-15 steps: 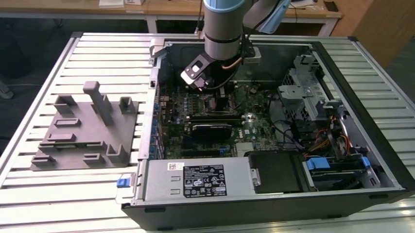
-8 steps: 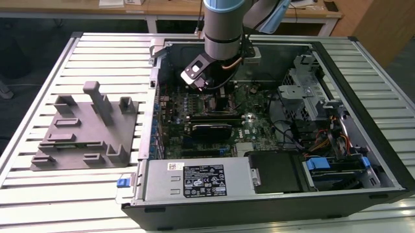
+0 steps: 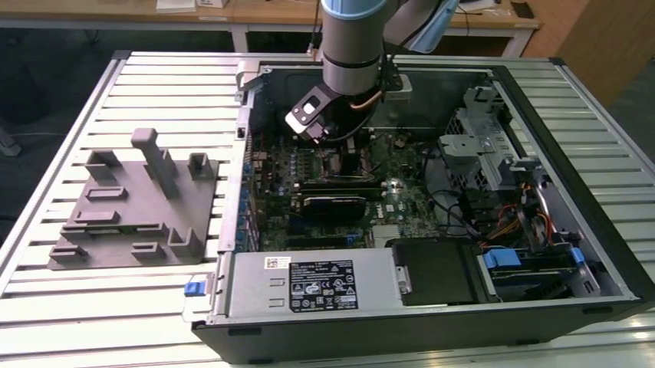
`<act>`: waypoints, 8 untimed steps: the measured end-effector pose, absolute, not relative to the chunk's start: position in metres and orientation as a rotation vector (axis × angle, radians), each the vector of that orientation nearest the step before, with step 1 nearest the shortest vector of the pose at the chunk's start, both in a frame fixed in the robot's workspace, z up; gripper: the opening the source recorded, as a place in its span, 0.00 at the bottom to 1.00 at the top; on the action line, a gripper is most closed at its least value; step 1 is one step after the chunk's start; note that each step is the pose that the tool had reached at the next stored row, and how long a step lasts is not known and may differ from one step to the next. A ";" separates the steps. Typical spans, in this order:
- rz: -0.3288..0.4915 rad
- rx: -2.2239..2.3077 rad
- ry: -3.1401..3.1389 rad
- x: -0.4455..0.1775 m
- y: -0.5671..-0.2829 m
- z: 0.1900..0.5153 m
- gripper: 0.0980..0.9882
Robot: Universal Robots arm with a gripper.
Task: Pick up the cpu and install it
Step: 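Place the cpu into insertion slot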
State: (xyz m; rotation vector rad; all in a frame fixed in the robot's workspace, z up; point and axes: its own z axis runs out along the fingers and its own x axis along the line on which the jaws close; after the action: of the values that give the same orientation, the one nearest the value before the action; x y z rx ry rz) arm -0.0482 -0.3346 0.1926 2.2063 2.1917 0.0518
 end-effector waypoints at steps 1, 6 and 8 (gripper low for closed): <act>0.052 2.206 2.192 -0.048 -0.335 0.194 0.58; 0.053 2.206 2.192 -0.048 -0.335 0.201 0.58; 0.053 2.206 2.192 -0.048 -0.334 0.201 0.58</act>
State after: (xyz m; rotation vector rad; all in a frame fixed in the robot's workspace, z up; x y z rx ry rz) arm -0.0482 -0.3345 0.2010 2.2064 2.1918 0.0532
